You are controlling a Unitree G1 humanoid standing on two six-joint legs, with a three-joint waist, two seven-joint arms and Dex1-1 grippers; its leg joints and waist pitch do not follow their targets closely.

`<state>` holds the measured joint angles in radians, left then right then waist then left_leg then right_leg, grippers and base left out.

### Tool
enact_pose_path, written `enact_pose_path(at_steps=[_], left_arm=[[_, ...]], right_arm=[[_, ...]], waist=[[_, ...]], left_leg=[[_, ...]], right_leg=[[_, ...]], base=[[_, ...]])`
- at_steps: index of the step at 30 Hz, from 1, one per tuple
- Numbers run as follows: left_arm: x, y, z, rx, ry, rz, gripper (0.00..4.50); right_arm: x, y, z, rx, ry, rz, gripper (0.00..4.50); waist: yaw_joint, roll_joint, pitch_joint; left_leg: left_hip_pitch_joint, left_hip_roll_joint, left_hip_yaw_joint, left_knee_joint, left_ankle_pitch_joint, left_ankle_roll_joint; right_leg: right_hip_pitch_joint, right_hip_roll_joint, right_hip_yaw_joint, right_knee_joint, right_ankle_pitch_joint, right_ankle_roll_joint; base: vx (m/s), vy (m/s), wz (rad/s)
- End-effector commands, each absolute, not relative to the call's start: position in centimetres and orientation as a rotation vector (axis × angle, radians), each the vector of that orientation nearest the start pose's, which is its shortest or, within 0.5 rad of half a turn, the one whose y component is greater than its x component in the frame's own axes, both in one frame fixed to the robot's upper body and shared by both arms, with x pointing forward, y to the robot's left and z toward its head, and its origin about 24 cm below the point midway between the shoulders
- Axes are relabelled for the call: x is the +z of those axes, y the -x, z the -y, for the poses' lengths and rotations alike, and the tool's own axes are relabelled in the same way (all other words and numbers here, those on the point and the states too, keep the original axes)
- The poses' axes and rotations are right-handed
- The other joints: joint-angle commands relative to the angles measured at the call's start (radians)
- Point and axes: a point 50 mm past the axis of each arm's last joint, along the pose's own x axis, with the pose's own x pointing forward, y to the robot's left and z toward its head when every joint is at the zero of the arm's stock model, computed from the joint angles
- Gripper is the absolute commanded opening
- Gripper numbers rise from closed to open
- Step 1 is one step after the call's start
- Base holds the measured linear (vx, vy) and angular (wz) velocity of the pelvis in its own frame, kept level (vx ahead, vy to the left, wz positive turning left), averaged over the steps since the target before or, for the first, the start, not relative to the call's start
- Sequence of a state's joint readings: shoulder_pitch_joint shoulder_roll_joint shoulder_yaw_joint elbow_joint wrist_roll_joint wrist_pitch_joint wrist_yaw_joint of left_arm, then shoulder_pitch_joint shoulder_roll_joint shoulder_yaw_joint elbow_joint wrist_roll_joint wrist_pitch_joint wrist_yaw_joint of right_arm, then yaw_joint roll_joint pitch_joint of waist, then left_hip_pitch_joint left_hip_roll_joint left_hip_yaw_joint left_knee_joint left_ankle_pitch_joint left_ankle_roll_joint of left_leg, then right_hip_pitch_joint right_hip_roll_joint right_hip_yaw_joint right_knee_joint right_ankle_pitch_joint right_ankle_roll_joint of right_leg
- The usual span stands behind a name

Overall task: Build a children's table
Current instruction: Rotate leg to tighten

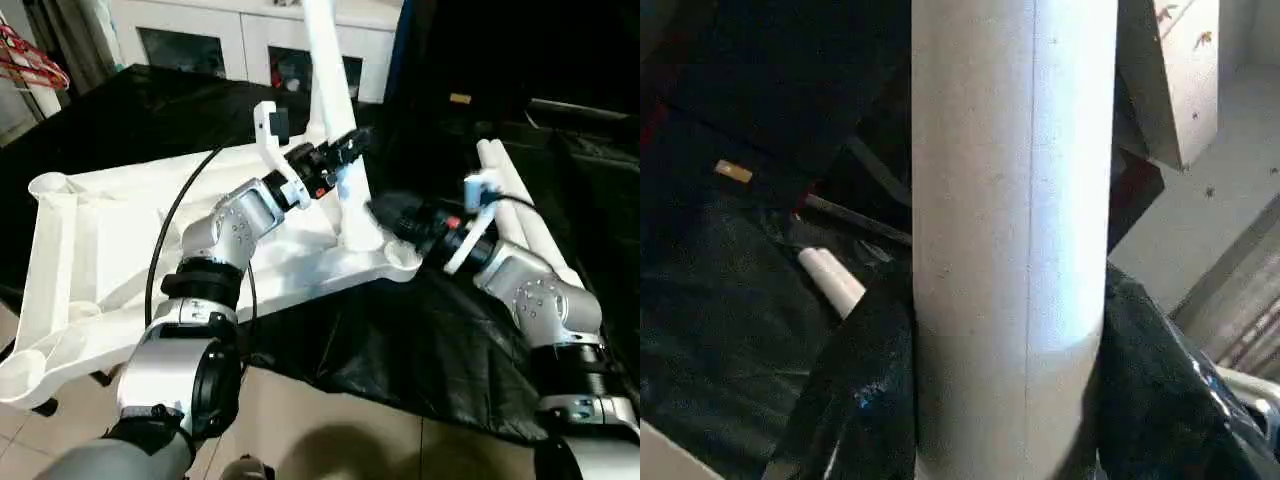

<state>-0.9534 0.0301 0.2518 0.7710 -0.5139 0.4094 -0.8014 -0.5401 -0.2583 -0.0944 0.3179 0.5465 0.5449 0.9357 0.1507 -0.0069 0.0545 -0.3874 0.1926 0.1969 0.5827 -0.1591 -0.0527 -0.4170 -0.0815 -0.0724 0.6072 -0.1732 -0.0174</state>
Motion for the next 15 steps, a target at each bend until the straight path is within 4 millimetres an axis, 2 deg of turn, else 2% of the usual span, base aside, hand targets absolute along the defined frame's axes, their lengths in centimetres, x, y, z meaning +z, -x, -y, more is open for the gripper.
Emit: enact_pose_path(at_steps=[1, 8, 9, 10, 11, 14, 15], left_arm=[[16.6, -37.9, -6.9, -1.021, 0.556, -0.001, 1.93], [16.6, -37.4, -5.9, -1.038, 0.433, 0.002, 1.93], [16.5, -37.3, -5.2, -1.004, 0.345, 0.003, 1.93], [16.4, -37.2, -5.0, -0.994, 0.317, 0.003, 1.93], [16.4, -37.2, -5.0, -0.994, 0.317, 0.003, 1.93], [16.3, -37.4, -4.6, -0.898, 0.234, 0.001, 1.93], [16.1, -37.8, -4.8, -0.765, 0.163, -0.003, 1.93]], right_arm=[[11.1, -32.5, 14.0, 1.034, -0.358, -0.165, 3.9], [11.3, -33.1, 12.9, 0.984, -0.273, -0.179, 3.9], [11.0, -34.0, 12.3, 0.874, -0.198, -0.198, 3.9], [10.9, -34.3, 12.1, 0.835, -0.174, -0.203, 3.9], [10.9, -34.3, 12.1, 0.835, -0.174, -0.203, 3.9], [11.2, -34.6, 11.2, 0.802, -0.163, -0.184, 3.9], [11.4, -34.5, 10.3, 0.796, -0.148, -0.167, 3.9]], waist=[[0.005, -0.011, -0.074], [-0.002, -0.012, -0.072], [-0.004, -0.012, -0.073], [-0.008, -0.013, -0.074], [-0.009, -0.013, -0.074], [-0.01, -0.009, -0.076], [-0.012, -0.009, -0.075]], left_leg=[[0.017, 0.037, -0.019, -0.053, -0.146, 0.055], [0.018, 0.036, -0.02, -0.056, -0.166, 0.032], [0.017, 0.04, -0.024, -0.058, -0.16, 0.026], [0.016, 0.034, -0.022, -0.057, -0.156, 0.021], [0.017, 0.036, -0.022, -0.056, -0.157, 0.018], [0.018, 0.036, -0.021, -0.056, -0.158, 0.02], [0.017, 0.037, -0.022, -0.056, -0.159, 0.023]], right_leg=[[0.066, -0.071, 0.039, -0.068, -0.167, -0.194], [0.063, -0.072, 0.042, -0.071, -0.201, -0.175], [0.062, -0.074, 0.043, -0.069, -0.196, -0.172], [0.065, -0.07, 0.041, -0.069, -0.192, -0.167], [0.062, -0.071, 0.043, -0.067, -0.19, -0.167], [0.064, -0.069, 0.044, -0.067, -0.169, -0.165], [0.062, -0.067, 0.045, -0.066, -0.153, -0.163]], base=[[0.0, 0.0, 0.0], [0.0, 0.0, 0.0], [0.0, 0.0, 0.0], [0.0, 0.0, 0.0], [0.0, 0.0, 0.0], [0.0, 0.0, 0.0], [0.0, 0.0, 0.0]])
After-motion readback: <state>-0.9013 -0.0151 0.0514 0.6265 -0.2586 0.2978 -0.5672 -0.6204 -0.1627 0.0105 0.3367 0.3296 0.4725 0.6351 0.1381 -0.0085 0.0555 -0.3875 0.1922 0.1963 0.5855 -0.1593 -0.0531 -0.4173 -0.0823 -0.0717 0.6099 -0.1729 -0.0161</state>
